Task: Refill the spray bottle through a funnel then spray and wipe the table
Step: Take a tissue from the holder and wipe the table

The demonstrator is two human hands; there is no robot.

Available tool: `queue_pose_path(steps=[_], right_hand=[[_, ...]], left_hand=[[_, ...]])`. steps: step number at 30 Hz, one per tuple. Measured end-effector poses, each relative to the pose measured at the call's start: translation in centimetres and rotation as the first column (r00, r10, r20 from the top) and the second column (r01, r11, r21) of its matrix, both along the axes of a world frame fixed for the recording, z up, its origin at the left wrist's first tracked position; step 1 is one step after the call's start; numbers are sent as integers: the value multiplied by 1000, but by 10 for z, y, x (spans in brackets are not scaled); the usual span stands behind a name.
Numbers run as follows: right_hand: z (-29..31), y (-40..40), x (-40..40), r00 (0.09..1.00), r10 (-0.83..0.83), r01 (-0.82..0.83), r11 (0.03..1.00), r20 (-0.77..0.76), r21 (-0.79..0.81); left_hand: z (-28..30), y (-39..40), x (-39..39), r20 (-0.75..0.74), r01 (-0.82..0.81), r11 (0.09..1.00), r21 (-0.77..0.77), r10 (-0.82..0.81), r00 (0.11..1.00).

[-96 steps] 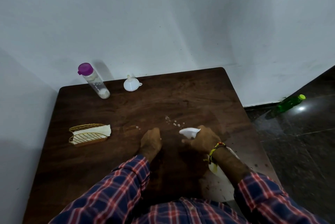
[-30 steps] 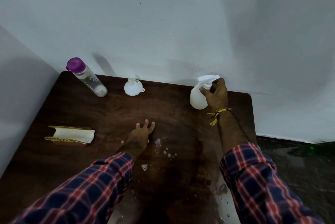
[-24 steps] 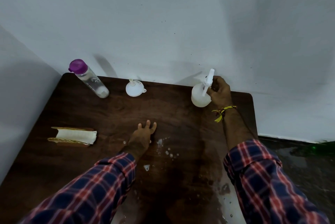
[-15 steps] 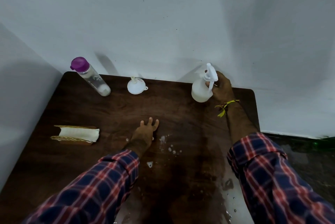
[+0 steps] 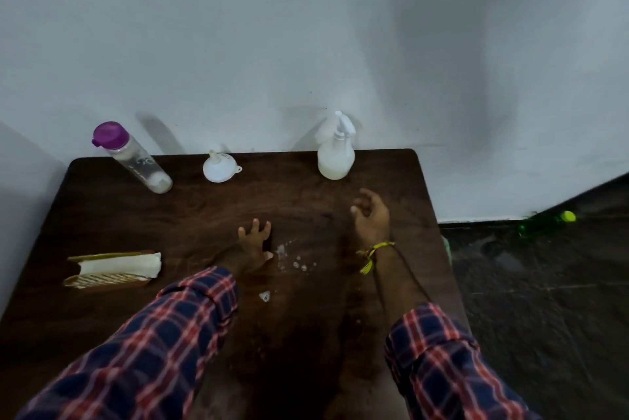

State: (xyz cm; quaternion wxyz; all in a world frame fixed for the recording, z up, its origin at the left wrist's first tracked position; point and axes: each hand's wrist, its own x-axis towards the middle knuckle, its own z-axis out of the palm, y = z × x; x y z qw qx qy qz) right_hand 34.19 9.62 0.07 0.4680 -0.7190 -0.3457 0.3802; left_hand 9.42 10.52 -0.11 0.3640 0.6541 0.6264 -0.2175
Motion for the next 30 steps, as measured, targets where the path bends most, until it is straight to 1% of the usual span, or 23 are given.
queue_pose_path(steps=[2,4,5,8,10,12,14,15,16,18,20,23,27,30], right_hand=[[-5,-26,-14,1000,-9,8,996,-12,-88],[-6,-46,-29,1000,-1,0,990,-9,-140],[-6,-54,-38,1000,5,-4,988,3,-157],[-1,-73,-66,999,23,-18,982,25,-188],[2,-81,-86,998,45,-36,983,46,-183],[5,-87,-106,995,65,-51,986,82,-160],[10,-92,-122,989,33,-11,990,148,-143],[15,-95,-131,982,6,20,990,187,-141],[20,-97,-140,977,-14,43,990,213,-135],[30,-98,-161,970,0,33,991,245,-130],[39,-96,-188,967,60,-31,992,248,-119],[44,-86,-237,958,158,-134,984,239,-117],[45,-71,-299,935,261,-246,965,238,-93],[44,-60,-333,908,325,-302,945,264,-125]], left_hand=[[5,-18,0,110,-79,987,136,65,992],[11,-40,-1,210,-145,947,285,86,974],[13,-54,-4,251,-164,932,324,82,964],[16,-87,-24,332,-181,910,372,52,942],[13,-102,-48,368,-226,882,414,65,928],[11,-119,-83,386,-320,834,450,141,912],[8,-136,-119,347,-427,769,476,283,894],[6,-143,-140,309,-481,736,476,372,875],[4,-150,-160,253,-515,722,462,450,857],[0,-157,-196,97,-512,760,400,520,849],[-5,-159,-222,-26,-481,818,316,514,857],[-8,-157,-246,-34,-510,836,201,526,850],[-8,-144,-253,-51,-476,872,116,483,874],[-8,-137,-257,-73,-451,891,53,454,888]])
